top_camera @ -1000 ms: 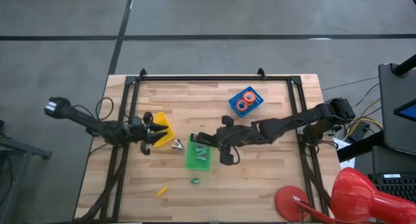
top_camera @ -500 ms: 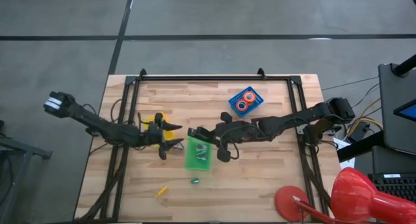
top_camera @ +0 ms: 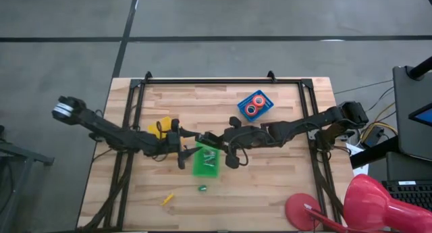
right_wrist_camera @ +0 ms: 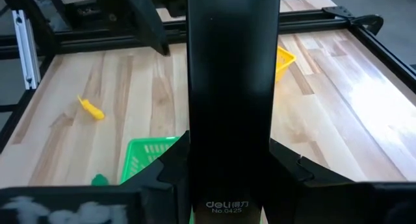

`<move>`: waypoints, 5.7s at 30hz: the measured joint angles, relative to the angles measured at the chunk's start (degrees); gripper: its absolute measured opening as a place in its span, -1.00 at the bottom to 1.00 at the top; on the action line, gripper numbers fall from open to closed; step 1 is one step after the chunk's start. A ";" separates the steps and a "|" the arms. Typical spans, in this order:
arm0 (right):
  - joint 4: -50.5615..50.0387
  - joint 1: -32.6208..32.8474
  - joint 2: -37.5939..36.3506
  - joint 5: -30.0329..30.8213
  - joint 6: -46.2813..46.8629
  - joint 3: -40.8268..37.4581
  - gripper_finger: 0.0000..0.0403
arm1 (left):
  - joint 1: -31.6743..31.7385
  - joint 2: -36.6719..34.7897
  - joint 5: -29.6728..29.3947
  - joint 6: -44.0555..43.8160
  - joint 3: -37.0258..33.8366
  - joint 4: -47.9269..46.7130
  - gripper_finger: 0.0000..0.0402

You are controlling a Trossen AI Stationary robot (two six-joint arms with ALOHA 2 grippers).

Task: Pick and place Stapler, Stapler remover, tape
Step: Put the black stapler into the yellow bin

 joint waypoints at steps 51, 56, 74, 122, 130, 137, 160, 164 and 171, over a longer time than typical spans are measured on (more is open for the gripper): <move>-8.85 0.02 0.10 -2.37 1.00 -1.23 -0.41 | 0.76 -5.89 4.31 -0.97 2.01 -8.52 0.12; -10.04 0.02 0.20 -2.95 1.50 -1.18 -0.38 | 1.19 -5.93 5.20 -3.21 2.98 -10.12 0.28; -9.43 0.04 2.76 -3.21 0.92 -0.42 -0.39 | 5.48 7.47 7.79 -6.72 15.20 -19.94 0.30; -17.00 0.15 2.73 -2.77 3.59 -0.56 0.07 | 8.11 6.48 13.94 -10.97 15.27 -26.01 -0.37; -18.89 1.49 2.69 -2.75 4.95 -2.34 0.15 | 7.22 -0.65 0.31 -18.77 7.25 -27.42 -0.37; -18.84 3.13 2.69 -2.67 7.59 -4.26 0.11 | 5.07 -10.10 -6.65 -23.09 -2.09 -27.74 -0.37; -18.09 4.34 2.69 -2.62 7.91 -4.63 0.11 | 2.01 -40.51 -3.56 -25.88 -0.21 -69.39 -0.36; -17.97 4.41 2.69 -2.62 7.91 -4.66 0.13 | 2.01 -41.30 -5.10 -33.17 3.19 -82.75 -0.36; -15.47 4.52 2.69 -2.62 7.91 -5.17 0.12 | 2.01 -40.33 -9.54 -42.90 0.98 -84.64 -0.36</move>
